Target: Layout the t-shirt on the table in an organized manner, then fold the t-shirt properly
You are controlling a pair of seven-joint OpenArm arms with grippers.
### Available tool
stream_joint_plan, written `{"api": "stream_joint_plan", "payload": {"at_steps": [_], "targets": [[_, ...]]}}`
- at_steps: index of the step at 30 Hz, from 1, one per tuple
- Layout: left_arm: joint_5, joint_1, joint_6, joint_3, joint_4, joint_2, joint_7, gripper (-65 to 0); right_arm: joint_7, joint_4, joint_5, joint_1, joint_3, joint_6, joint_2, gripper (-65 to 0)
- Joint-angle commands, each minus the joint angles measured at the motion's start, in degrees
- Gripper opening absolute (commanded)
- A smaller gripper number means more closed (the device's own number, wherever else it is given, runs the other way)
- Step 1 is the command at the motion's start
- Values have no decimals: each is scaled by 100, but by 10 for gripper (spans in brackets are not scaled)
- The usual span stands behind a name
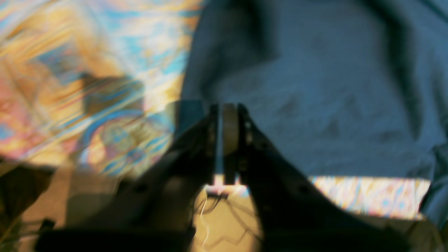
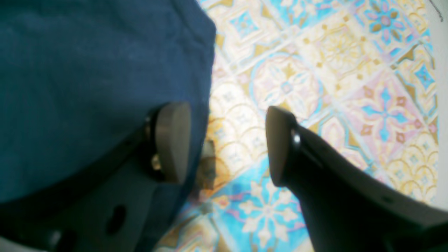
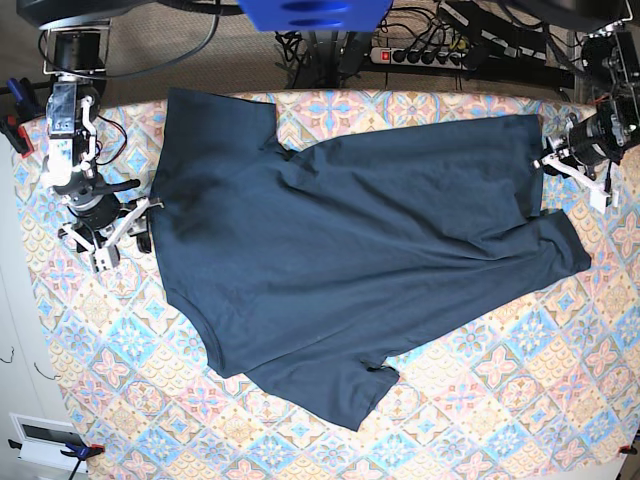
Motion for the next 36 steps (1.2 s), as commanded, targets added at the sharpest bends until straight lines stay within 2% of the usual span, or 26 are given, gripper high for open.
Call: {"api": "stream_joint_plan", "payload": {"at_steps": [1, 4, 8, 11, 14, 18, 23, 27, 31, 32, 34, 36], "targets": [[-78, 112, -7, -186, 113, -132, -17, -509, 146, 141, 50, 107, 60, -22, 120, -319], [-42, 375, -16, -318, 113, -167, -34, -427, 146, 150, 50, 116, 60, -22, 120, -318], [-16, 507, 2, -124, 95, -167, -8, -382, 146, 150, 50, 116, 60, -22, 120, -317], [344, 525, -7, 60, 86, -176, -26, -347, 146, 150, 50, 116, 60, -22, 120, -317], [793, 507, -7, 342, 78, -132, -26, -264, 146, 150, 50, 116, 60, -22, 120, -317], [986, 498, -16, 605, 78, -123, -34, -170, 146, 150, 50, 116, 60, -22, 120, -317], [986, 490, -16, 614, -468, -123, -43, -129, 146, 150, 50, 116, 60, -22, 120, -317], [960, 490, -16, 684, -740, -123, -342, -132, 146, 150, 50, 116, 60, -22, 120, -317], [916, 481, -33, 1168, -722, -114, -571, -140, 146, 150, 50, 116, 60, -22, 120, -317], [898, 454, -33, 1238, -722, -105, -641, -160, 146, 150, 50, 116, 60, -22, 120, -317], [793, 270, -156, 1414, -722, 18, -755, -249, 146, 150, 50, 116, 60, -22, 120, -317], [705, 85, -499, 1493, -722, 70, -755, -408, 146, 150, 50, 116, 60, -22, 120, -317]]}}
